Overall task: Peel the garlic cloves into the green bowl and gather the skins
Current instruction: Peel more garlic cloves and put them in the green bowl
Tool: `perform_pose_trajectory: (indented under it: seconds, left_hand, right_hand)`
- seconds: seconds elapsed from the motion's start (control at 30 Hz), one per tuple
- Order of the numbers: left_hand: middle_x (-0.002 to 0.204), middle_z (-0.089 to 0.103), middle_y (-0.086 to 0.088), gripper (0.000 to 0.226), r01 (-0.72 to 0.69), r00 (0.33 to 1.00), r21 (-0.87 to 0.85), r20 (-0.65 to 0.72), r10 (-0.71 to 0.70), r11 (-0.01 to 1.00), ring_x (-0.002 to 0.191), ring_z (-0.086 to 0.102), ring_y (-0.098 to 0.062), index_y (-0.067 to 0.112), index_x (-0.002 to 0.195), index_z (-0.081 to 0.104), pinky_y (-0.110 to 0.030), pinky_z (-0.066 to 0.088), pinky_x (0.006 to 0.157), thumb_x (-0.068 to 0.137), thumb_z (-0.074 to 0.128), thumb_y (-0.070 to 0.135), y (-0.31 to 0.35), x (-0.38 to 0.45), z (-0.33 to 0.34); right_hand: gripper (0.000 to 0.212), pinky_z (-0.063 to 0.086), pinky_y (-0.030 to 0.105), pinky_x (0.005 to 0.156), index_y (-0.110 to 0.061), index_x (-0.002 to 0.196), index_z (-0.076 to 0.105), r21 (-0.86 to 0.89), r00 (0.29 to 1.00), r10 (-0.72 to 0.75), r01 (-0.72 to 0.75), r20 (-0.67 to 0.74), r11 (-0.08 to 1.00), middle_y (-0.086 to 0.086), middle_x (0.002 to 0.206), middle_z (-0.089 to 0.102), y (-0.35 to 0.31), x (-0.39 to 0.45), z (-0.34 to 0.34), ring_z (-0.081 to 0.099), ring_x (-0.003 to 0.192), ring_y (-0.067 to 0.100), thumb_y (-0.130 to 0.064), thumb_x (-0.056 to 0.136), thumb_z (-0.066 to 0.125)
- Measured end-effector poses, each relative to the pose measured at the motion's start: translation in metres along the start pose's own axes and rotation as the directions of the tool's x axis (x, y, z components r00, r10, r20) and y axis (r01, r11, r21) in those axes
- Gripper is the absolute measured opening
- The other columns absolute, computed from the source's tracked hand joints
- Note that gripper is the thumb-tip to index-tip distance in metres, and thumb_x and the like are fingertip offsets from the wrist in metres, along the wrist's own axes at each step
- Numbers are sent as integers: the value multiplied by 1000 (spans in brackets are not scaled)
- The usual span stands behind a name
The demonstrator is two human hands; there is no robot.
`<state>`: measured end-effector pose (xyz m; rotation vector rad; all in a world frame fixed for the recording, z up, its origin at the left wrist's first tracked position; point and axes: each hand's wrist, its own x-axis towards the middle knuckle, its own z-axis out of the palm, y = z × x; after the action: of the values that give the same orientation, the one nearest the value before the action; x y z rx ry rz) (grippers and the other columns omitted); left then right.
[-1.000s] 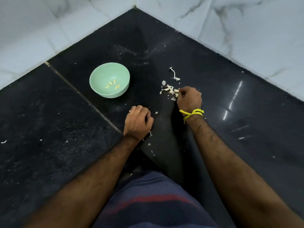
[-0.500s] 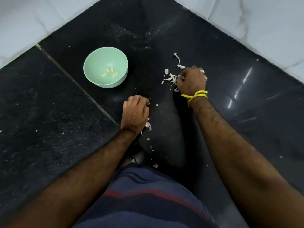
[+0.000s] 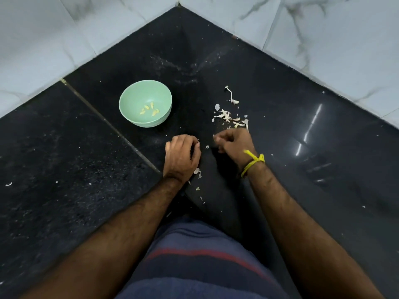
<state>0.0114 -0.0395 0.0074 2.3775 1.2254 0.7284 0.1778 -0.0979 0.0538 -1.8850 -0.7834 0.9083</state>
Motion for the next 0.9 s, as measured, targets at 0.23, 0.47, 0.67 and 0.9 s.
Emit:
perform_pose_trajectory:
  seconds: [0.23,0.47,0.67,0.9]
  left_hand:
    - [99,67,5,13,-67,997,33,-45,69,997,102,56,-18,21,97,71,-34,31,84,96,60,28,1,-8,-8]
    - [110,66,1,24,3,1000,17,-19,-3,1000,108,55,-21,19,105,66,-40,40,88,96,53,37,-7,-25,-5]
    - [105,66,-1,11,-41,999,37,-21,42,998,104,52,-20,15,100,67,-42,42,85,91,64,19,-8,-22,-2]
    - [105,66,-2,9,-53,998,56,-44,55,997,104,52,-21,15,99,67,-39,38,85,91,63,17,-8,-24,-2]
  right_hand:
    - [8,61,32,68,-13,80,73,-222,996,50,-34,68,974,4,72,72,15,-35,6,70,68,19,-8,85,74]
    - [1,46,22,69,-16,84,77,-539,990,18,63,143,840,-5,72,62,-5,-37,14,58,74,12,-16,84,75]
    - [17,42,18,64,-19,71,66,-607,986,58,51,159,793,-9,66,56,-13,-32,15,57,70,12,-10,84,73]
    - [23,53,29,71,-22,68,60,-647,986,112,-4,126,763,7,87,69,-11,-28,25,66,84,25,-10,82,73]
